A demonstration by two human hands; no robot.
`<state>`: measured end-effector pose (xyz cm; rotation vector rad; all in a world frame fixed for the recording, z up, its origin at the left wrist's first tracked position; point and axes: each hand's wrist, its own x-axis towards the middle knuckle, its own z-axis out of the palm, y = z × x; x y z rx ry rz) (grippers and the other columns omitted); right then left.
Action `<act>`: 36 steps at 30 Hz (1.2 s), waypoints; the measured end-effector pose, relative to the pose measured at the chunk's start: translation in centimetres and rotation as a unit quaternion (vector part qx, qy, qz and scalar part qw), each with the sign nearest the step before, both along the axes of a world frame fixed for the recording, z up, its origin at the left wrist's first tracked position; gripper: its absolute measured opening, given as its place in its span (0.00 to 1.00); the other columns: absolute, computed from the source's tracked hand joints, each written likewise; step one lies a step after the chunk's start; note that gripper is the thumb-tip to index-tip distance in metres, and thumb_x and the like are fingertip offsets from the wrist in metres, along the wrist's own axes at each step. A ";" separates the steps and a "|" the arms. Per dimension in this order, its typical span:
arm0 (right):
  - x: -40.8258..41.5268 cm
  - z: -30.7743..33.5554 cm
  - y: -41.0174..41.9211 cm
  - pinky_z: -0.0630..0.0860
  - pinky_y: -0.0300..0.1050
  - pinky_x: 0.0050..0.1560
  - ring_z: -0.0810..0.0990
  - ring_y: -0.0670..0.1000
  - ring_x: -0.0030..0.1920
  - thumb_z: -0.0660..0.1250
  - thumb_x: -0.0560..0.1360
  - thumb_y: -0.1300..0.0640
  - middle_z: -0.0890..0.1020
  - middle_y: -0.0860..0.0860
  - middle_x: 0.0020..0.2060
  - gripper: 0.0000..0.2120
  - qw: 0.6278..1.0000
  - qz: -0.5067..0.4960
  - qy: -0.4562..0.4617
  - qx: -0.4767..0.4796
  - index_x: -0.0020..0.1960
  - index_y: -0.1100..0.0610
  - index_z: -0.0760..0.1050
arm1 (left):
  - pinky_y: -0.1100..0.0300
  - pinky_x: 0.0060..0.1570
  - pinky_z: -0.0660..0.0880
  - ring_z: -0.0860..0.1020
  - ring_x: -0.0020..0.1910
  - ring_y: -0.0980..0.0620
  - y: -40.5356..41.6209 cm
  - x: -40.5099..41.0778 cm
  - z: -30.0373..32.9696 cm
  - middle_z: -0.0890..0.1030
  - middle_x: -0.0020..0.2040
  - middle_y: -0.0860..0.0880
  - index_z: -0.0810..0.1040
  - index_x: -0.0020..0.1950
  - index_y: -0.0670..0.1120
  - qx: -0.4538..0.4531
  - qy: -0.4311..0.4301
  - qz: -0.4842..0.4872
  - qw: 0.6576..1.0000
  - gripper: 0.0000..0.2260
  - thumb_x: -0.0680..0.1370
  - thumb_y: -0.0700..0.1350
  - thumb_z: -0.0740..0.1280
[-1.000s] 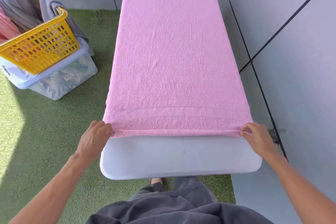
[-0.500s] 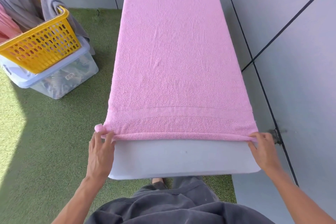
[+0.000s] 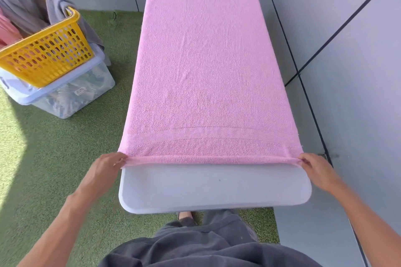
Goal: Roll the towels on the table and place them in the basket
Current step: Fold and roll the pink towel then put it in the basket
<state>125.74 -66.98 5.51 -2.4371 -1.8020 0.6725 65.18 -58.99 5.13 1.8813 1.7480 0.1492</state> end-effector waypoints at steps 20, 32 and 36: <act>-5.4 -3.4 -1.3 0.66 0.56 0.66 0.65 0.64 0.64 0.66 0.75 0.69 0.64 0.62 0.66 0.11 0.983 -0.088 -0.019 0.159 0.56 0.65 0.79 | 0.51 0.38 0.76 0.72 0.46 0.44 -2.5 4.1 -2.1 0.74 0.52 0.42 0.74 0.57 0.43 0.183 0.092 0.001 0.979 0.14 0.73 0.37 0.72; -1.5 -1.3 -0.7 0.68 0.47 0.52 0.73 0.54 0.43 0.65 0.76 0.68 0.76 0.49 0.39 0.06 0.995 0.044 -0.040 0.086 0.44 0.61 0.79 | 0.49 0.50 0.74 0.74 0.54 0.48 -1.3 2.5 -0.4 0.76 0.54 0.52 0.76 0.56 0.46 0.054 0.140 -0.026 0.988 0.08 0.80 0.40 0.61; -2.2 0.4 1.5 0.72 0.31 0.42 0.78 0.49 0.40 0.70 0.74 0.66 0.81 0.51 0.38 0.04 0.994 -0.062 0.080 0.050 0.45 0.59 0.81 | 0.50 0.50 0.76 0.78 0.50 0.48 1.5 2.2 0.1 0.80 0.54 0.47 0.78 0.56 0.44 -0.058 0.038 0.031 0.997 0.08 0.79 0.44 0.66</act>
